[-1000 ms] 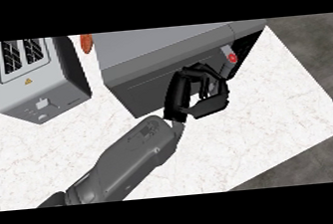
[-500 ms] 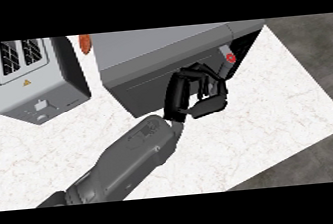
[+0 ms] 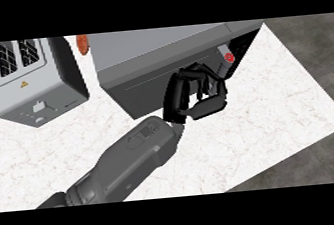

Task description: Pick up the milk, place it into the microwave and close the microwave

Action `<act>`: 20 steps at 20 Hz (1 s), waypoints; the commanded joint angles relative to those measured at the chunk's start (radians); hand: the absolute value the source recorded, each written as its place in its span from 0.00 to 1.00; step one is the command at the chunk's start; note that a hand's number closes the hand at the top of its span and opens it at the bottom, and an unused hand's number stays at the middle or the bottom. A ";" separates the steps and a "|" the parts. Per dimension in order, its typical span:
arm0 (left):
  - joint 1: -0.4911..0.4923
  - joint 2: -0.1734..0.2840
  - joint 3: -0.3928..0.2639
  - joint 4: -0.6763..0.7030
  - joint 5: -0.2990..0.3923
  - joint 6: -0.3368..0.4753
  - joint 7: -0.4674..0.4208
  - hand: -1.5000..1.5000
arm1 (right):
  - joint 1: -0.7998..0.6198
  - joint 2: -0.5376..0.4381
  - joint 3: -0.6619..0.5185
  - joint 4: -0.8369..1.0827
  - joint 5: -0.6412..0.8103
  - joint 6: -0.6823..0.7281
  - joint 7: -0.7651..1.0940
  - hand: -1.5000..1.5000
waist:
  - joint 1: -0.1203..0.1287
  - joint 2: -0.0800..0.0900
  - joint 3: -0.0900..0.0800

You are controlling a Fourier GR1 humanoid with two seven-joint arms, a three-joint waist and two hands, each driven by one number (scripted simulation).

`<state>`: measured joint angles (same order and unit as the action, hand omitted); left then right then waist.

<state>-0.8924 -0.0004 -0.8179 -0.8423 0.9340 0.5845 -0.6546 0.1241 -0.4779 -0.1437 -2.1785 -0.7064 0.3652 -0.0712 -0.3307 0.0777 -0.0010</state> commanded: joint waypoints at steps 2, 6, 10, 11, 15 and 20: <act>-0.065 0.000 0.035 0.100 0.032 -0.029 0.013 1.00 | -0.014 -0.017 -0.017 -0.002 -0.025 0.001 0.011 0.00 | -0.009 0.018 0.000; -0.076 0.000 0.039 0.098 0.051 -0.028 0.001 1.00 | -0.026 -0.026 -0.031 0.005 -0.048 -0.010 0.025 0.00 | -0.005 0.019 -0.001; -0.073 0.000 0.021 0.105 0.062 -0.032 -0.013 1.00 | -0.031 -0.043 -0.022 0.000 -0.073 0.013 0.036 0.00 | -0.008 0.019 0.000; -0.077 0.000 0.022 0.105 0.070 -0.036 -0.008 1.00 | -0.035 -0.043 -0.017 -0.007 -0.083 0.022 0.034 0.00 | -0.010 0.019 0.001; -0.087 0.000 0.011 0.107 0.079 -0.028 -0.022 1.00 | -0.044 -0.057 -0.011 -0.004 -0.118 0.036 0.048 0.00 | -0.012 0.020 0.001; -0.086 0.000 0.002 0.116 0.098 -0.039 -0.029 1.00 | -0.054 -0.084 -0.024 0.003 -0.149 0.050 0.063 0.00 | -0.011 0.021 0.001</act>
<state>-0.9109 0.0000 -0.8493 -0.8191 1.0028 0.5735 -0.7262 0.0777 -0.5428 -0.1578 -2.1818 -0.8306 0.4060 -0.0195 -0.3297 0.0813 0.0014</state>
